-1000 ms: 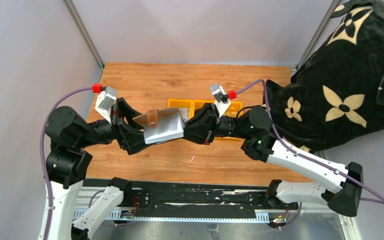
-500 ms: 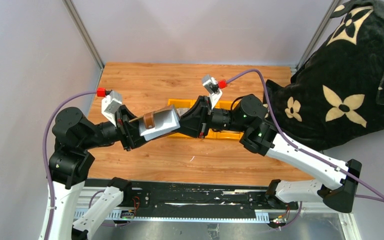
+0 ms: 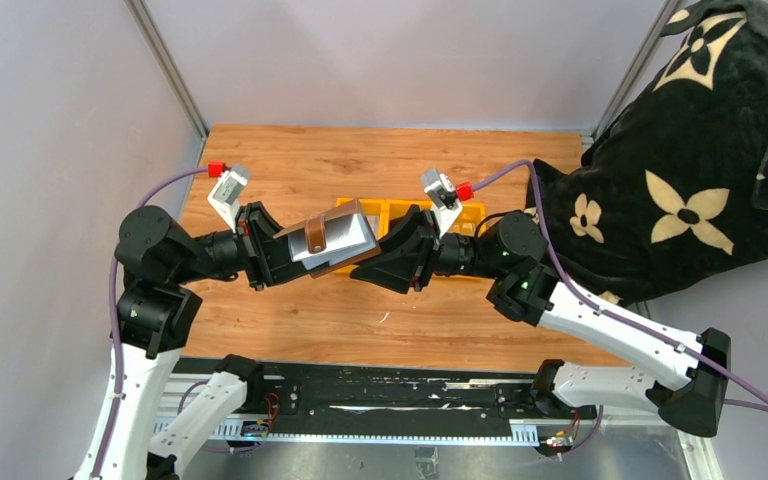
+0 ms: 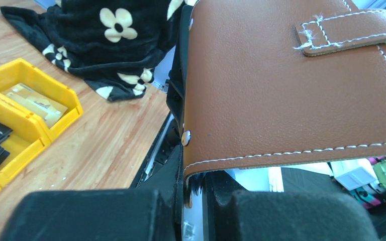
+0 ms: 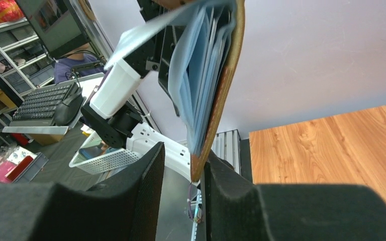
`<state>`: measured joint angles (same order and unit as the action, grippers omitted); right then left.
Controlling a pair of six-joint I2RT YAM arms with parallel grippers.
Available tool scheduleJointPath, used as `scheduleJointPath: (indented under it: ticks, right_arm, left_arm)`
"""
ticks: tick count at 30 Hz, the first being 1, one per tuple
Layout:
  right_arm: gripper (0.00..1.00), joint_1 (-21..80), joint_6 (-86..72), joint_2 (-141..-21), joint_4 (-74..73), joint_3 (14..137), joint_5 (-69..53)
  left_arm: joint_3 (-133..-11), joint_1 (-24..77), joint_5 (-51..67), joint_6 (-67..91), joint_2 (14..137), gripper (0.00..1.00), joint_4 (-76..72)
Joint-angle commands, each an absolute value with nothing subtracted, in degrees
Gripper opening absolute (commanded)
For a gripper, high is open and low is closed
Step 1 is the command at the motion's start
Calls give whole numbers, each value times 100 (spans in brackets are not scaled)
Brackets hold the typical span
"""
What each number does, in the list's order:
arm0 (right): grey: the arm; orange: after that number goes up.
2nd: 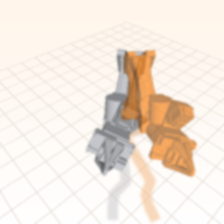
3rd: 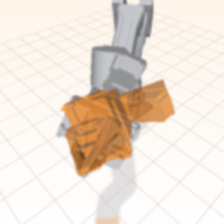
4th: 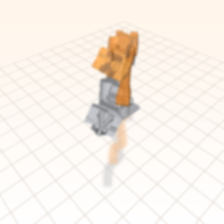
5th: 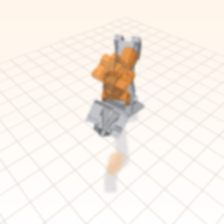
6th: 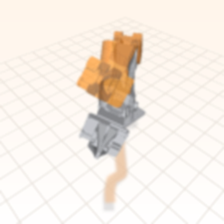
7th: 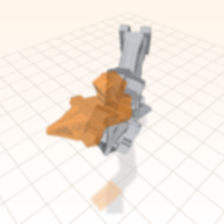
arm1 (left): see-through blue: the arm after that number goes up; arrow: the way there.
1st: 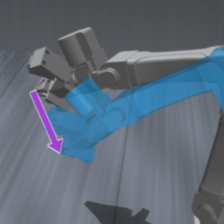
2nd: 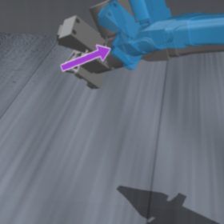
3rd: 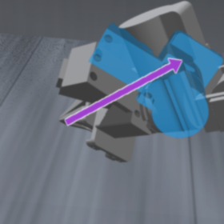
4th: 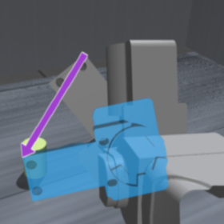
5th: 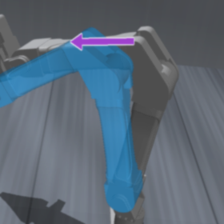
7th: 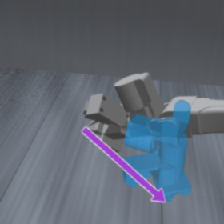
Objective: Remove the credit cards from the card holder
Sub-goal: Open the card holder at the center of the board, then remove the credit card from the card holder.
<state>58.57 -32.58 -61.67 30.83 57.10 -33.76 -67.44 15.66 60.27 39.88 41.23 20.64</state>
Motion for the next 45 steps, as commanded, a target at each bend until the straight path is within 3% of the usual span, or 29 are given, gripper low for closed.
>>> scheduleJointPath:
  ticks: [1,8,12,15,18,21,28,33,45]
  right_arm:
    - [35,5915,-3437,-6310,3703,6060,-3359]
    - [17,5907,-3640,-6451,3728,6062,-2621]
    - [3,5908,-3801,-6561,3814,6084,-2473]
    - [0,5915,-3804,-6674,3507,6268,-2834]
    - [0,5923,-3781,-6755,3211,6354,-3031]
    - [0,5946,-3764,-6801,2941,6395,-3083]
    - [0,5966,-3563,-6746,2223,6652,-3066]
    - [0,6077,-3169,-6886,944,7227,-3137]
    - [0,6545,-1895,-7587,-2191,8894,-2649]
  left_arm:
    - [-6463,1564,6118,4307,3989,6,1769]
    - [-6435,1562,6213,4337,3869,4,1781]
    - [-6422,1564,6167,4332,3787,6,1831]
    - [-6619,1556,5771,3916,3763,24,2256]
    - [-7002,1556,5068,3393,3817,55,2826]
    - [-7375,1556,4373,2913,3866,63,3188]
    - [-7492,1553,3613,2055,3593,64,3208]
    - [-7415,1560,2789,994,3301,62,3241]
    - [-7330,1555,3131,332,3305,55,3567]
